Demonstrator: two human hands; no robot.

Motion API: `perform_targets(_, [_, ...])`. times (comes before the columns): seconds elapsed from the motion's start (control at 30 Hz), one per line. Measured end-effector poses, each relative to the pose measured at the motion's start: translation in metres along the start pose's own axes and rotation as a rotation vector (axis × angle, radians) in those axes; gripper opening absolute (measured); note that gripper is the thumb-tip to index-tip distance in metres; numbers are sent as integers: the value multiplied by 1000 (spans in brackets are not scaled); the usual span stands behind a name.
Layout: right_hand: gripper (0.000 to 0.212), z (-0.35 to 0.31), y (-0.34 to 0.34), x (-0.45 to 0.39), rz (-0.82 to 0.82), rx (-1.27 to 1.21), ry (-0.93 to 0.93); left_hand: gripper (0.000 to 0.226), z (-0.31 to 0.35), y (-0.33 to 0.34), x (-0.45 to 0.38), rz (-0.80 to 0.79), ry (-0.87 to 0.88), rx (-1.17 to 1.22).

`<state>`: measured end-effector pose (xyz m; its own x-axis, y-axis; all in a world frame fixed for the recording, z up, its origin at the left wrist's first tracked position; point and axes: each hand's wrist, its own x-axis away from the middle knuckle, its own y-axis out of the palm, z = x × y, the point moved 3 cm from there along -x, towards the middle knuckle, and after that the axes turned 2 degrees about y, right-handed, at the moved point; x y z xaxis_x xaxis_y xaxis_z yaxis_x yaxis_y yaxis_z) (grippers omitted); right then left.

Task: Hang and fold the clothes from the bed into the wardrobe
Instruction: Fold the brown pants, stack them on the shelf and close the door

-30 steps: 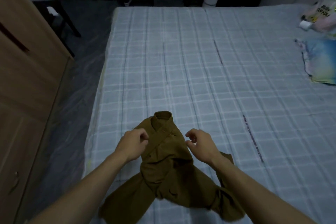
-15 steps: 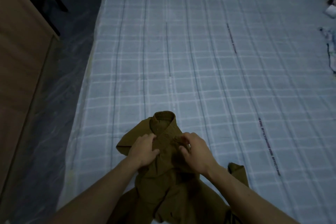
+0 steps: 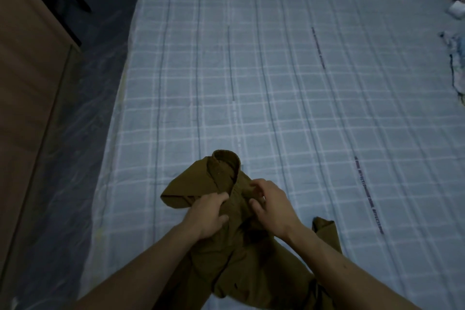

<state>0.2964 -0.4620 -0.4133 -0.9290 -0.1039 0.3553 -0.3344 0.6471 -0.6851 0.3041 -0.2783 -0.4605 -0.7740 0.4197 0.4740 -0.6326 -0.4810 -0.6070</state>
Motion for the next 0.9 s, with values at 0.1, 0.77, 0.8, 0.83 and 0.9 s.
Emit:
perform_targets(0.1, [33, -10, -4, 1, -8, 11, -34, 30, 8, 1, 11, 4, 12, -24])
perform_targets(0.77, [36, -53, -7, 18, -46, 112, -150, 20, 16, -52, 97, 142, -40, -336])
perform_targets(0.8, [39, -60, -9, 18, -44, 125, -172, 20, 19, -62, 106, 156, -19, -332])
perform_targets(0.83, [43, -69, -11, 20, -45, 136, -198, 21, 23, -74, 116, 172, 0, -329])
perform_targets(0.9, [54, -90, -15, 26, -73, 154, -272, 22, 32, -96, 137, 209, 52, -335])
